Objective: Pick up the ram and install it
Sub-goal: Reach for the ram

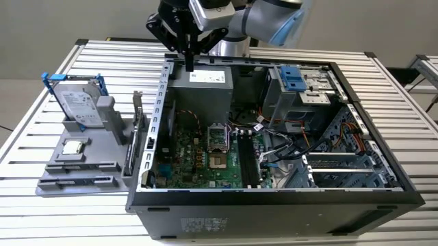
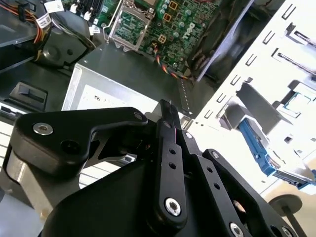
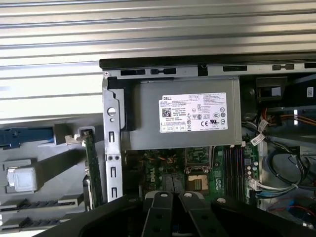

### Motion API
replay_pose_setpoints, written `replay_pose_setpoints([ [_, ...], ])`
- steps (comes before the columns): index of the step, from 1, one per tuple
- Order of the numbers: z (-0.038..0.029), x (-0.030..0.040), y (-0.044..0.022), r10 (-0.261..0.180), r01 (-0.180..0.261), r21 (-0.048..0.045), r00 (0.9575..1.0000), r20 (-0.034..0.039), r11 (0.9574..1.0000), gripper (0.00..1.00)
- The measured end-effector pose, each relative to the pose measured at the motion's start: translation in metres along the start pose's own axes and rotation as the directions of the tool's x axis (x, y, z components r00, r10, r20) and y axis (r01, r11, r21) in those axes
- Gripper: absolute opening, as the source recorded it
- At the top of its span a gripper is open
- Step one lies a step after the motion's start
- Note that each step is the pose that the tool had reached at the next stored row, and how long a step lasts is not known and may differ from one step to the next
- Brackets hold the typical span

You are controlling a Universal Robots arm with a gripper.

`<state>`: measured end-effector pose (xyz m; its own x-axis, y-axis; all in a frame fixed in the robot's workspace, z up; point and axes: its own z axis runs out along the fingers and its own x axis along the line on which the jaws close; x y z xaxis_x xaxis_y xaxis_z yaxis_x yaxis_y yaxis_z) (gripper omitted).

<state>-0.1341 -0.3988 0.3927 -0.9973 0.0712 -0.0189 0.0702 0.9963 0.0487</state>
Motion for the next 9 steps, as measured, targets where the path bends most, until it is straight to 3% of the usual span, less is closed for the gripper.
replay_pose_setpoints([
  [9,-0.0002,0.011,-0.0008,0.0,0.0,-0.0001,1.0,0.0001,1.0,0.0],
])
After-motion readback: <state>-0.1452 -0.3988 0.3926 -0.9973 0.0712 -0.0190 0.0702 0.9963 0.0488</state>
